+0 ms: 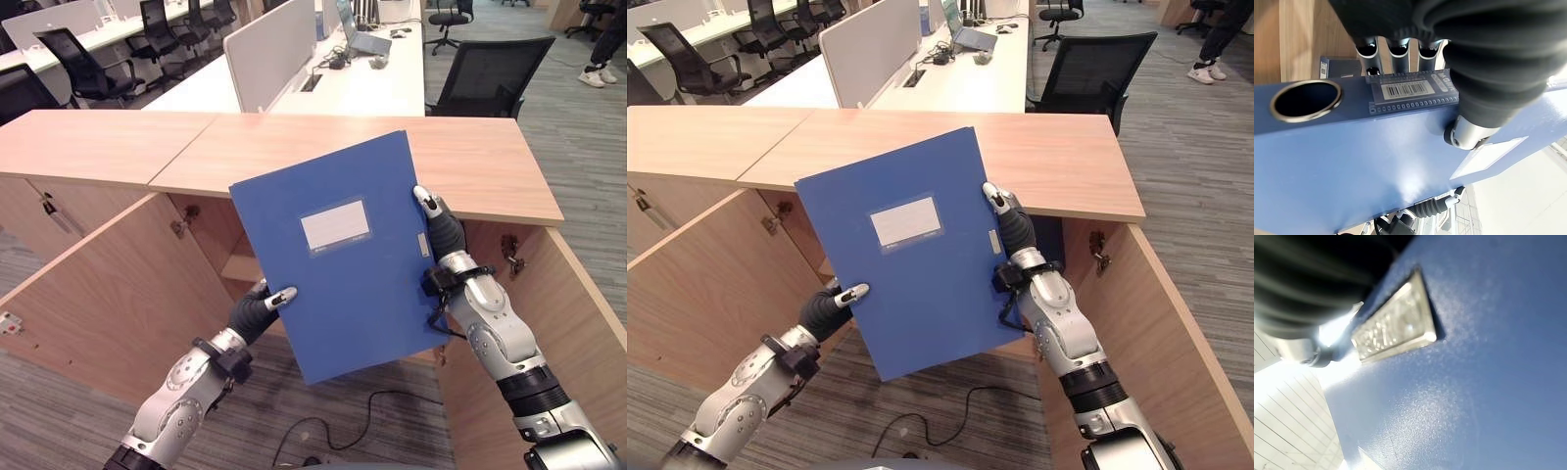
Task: Put the empty folder in the office cabinet
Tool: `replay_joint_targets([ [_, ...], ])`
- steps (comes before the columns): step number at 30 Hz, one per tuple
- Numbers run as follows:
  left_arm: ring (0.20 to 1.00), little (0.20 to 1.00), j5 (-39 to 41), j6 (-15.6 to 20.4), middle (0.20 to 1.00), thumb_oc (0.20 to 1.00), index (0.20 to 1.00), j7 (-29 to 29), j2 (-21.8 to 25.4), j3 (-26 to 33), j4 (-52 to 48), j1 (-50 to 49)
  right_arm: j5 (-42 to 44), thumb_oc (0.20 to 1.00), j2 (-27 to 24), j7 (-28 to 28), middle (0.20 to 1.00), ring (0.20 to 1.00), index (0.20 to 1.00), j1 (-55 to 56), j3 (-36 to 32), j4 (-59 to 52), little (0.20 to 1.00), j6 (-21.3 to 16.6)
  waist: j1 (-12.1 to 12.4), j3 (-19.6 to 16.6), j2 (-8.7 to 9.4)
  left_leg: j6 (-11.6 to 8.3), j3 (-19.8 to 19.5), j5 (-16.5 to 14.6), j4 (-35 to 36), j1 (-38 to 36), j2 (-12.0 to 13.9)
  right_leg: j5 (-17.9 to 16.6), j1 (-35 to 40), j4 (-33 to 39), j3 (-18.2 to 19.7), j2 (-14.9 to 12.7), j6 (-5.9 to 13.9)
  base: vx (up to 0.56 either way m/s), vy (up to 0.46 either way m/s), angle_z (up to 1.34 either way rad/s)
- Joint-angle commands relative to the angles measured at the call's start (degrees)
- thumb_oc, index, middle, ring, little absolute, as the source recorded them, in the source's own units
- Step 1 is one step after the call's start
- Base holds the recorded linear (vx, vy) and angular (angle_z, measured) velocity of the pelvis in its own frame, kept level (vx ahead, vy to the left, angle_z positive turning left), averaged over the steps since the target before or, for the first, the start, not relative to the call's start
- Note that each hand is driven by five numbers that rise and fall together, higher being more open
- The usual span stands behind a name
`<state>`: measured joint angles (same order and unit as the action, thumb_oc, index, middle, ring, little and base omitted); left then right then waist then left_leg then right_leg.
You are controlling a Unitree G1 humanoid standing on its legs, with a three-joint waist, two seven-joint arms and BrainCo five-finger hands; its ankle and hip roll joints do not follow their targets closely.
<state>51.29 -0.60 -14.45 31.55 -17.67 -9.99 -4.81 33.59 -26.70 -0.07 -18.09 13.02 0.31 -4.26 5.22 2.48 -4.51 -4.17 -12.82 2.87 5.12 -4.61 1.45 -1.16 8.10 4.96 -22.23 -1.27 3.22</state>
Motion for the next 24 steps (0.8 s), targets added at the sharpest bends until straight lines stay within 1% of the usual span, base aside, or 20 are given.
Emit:
replay_joint_targets([
  [1,0.2,0.2,0.3,2.8,0.2,0.2,0.2,-1.2,0.6,1.8,-1.7,0.1,0.1,0.2,3.2,1.3,0.2,0.2,0.2,-4.8,-0.1,-4.5,0.2,-3.4,-0.4,-2.1,4.97,2.4,2.4,-3.8,-0.1,-0.3,-2.5,1.5,0.6,-0.9,6.9,-5.5,2.41,0.0,0.0,0.0],
  [15,0.2,0.2,-0.1,2.8,0.2,0.2,0.2,-0.8,0.2,2.1,-1.4,0.0,-0.6,0.2,3.1,1.0,0.2,0.2,0.2,-4.7,-0.4,-4.2,0.2,-3.3,-0.4,-2.1,5.0,2.42,2.5,-3.9,-0.1,-0.2,-2.5,1.5,0.6,-0.9,6.9,-5.5,2.37,0.0,0.0,0.0],
  [16,0.2,0.2,-0.1,2.8,0.2,0.2,0.2,-0.8,0.1,2.1,-1.4,0.0,-0.6,0.269,3.1,1.0,0.269,0.269,0.269,-4.7,-0.4,-4.2,0.269,-3.3,-0.4,-2.1,5.0,2.42,2.5,-3.9,-0.1,-0.2,-2.5,1.5,0.6,-0.9,6.9,-5.5,2.37,0.0,0.0,0.0],
  [17,0.2,0.2,-0.1,2.8,0.2,0.2,0.2,-0.8,0.1,2.1,-1.4,0.0,-0.6,1.0,3.1,1.0,1.0,1.0,1.0,-4.7,-0.4,-4.2,1.0,-3.3,-0.4,-2.1,4.98,2.42,2.4,-3.9,-0.1,-0.2,-2.5,1.5,0.6,-0.9,6.9,-5.5,2.35,0.0,0.0,0.0],
  [24,0.2,0.2,0.1,2.6,0.2,0.2,0.2,-1.0,0.0,1.9,-1.3,-0.6,-0.7,1.0,3.2,0.9,1.0,1.0,1.0,-4.6,-0.5,-3.9,1.0,-3.3,-0.4,-2.0,4.98,2.44,2.5,-3.9,-0.1,-0.1,-2.5,1.6,0.6,-0.9,6.9,-5.5,2.35,0.0,0.0,0.0],
])
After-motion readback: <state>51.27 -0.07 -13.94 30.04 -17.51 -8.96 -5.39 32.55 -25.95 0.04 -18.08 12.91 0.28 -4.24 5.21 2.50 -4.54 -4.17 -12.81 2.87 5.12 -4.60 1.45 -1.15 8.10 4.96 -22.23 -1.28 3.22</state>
